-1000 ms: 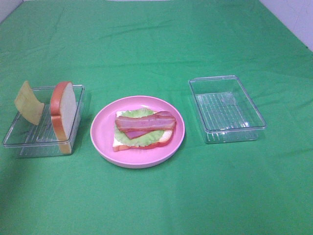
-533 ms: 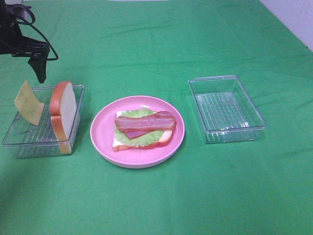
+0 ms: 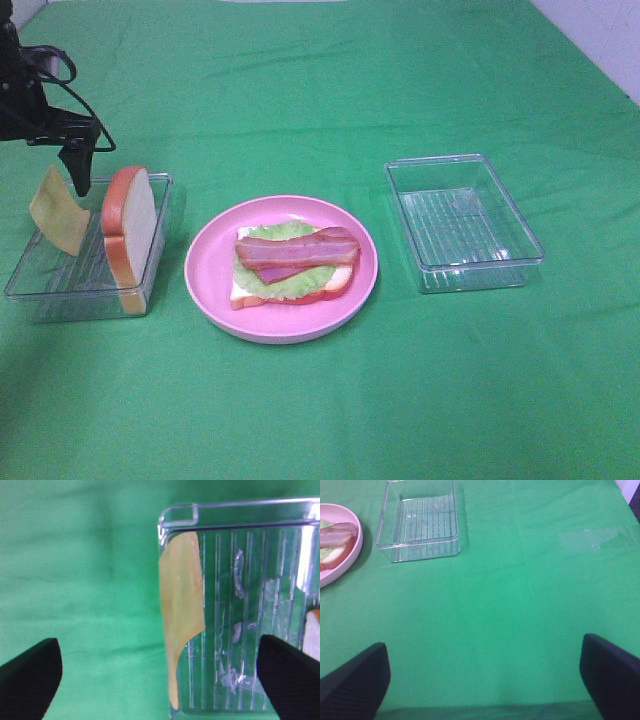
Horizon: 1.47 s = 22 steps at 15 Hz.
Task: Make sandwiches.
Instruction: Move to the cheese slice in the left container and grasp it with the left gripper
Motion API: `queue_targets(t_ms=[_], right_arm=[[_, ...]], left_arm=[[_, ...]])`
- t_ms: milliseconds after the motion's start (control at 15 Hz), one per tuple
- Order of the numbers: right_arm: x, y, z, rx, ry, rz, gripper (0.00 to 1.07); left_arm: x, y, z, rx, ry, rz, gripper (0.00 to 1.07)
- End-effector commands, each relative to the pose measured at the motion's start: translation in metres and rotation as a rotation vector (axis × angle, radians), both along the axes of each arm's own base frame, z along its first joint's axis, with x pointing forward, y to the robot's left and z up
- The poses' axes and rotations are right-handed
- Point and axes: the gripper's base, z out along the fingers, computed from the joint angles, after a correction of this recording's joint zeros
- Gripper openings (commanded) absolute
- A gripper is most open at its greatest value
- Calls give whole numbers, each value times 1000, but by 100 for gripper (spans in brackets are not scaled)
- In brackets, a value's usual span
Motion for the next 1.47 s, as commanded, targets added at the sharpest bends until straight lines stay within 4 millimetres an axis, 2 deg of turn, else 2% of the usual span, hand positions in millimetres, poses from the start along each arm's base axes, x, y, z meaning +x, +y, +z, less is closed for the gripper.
queue_targets(t_ms=[67,467,667,867,1067,1267,1333,1467], right_arm=[[-3,0,0,-7,-44,3,99],[-3,0,0,-7,-44,3,99],[-3,0,0,-7,-44,3,99],[-3,0,0,-7,-44,3,99],[-3,0,0,-7,-44,3,99],[-3,0,0,-7,-44,3,99],[-3,0,0,-7,-44,3,99],[-3,0,0,-7,-44,3,99]], left_arm=[[-5,4,-6,-1,85,0,102],[0,3,-15,-14,61,-28,96],[0,2,-16,-27,65,-29,82],[0,2,-16,-27,63,-25,56],[0,2,-16,-29,60,40,55],[0,2,-15,-28,56,32,54],[1,2,-15,-27,49,30,50],[1,1,-15,-26,49,27,33]])
